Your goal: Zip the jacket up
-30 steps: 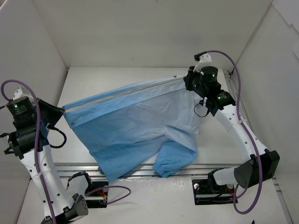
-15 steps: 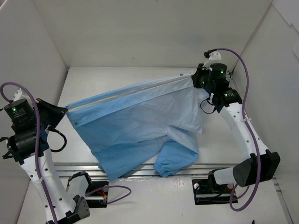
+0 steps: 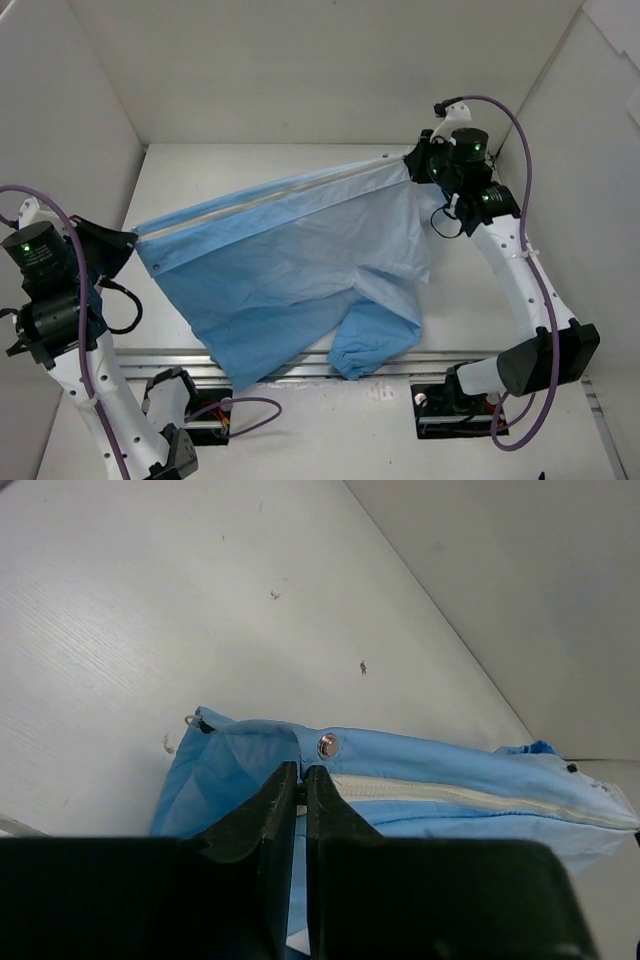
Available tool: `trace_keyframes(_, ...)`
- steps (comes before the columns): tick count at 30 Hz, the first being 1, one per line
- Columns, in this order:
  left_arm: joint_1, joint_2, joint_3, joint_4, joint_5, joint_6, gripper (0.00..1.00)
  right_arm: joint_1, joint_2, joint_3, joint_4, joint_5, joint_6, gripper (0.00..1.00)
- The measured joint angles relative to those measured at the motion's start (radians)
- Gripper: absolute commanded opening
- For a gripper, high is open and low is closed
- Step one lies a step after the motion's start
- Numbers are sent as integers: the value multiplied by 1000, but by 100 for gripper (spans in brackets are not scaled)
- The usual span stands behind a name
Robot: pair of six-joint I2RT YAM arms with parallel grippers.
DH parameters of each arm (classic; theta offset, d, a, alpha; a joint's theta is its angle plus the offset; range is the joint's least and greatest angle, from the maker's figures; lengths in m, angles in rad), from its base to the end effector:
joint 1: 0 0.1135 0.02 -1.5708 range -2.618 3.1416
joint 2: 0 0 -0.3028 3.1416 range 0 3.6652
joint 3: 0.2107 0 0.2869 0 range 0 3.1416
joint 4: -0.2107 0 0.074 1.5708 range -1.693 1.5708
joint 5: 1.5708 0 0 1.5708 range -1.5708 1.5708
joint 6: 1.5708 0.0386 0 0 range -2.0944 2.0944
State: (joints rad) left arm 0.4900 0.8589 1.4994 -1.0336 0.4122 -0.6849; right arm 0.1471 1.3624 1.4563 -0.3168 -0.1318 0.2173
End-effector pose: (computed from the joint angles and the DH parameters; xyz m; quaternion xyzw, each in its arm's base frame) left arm 0.1064 0.0392 0.5166 -0.3565 0.7405 -0.2223 0.5245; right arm 0.3361 0.0549 0.4710 -0.0137 0.7806 0.1634 0.6031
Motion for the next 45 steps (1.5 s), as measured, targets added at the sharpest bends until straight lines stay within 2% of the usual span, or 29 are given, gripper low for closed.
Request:
trace_keyframes(8,20,8,47,63,-47,46,0,169,117,372,-4,11,-33,0)
trace_keyframes(10,18,1,46,82,-47,53,0,233,94,373,38,13,-73,0)
trace_keyframes(13,8,-20,17,99,-48,56,0,288,6,211,93,40,-99,0)
trace_keyframes(17,-3,-47,-22,82,-66,57,0,172,-51,-72,88,87,-94,0)
trace_keyframes(21,-15,-46,-24,58,-63,56,0,122,23,-199,49,129,-88,0)
trace_keyframes(26,-19,-36,-24,22,-75,56,0,93,50,-206,64,129,-85,0)
trace_keyframes(31,-19,-37,-24,19,-97,54,0,-51,84,-206,91,157,-72,0)
trace_keyframes(33,-27,-38,-24,15,-65,49,0,-88,105,-206,99,132,-53,0)
trace_keyframes(43,-31,-27,-34,21,-2,58,0,-111,177,-185,126,90,0,0)
trace_keyframes(45,-31,-15,-44,42,17,61,4,-119,176,-173,124,93,13,0)
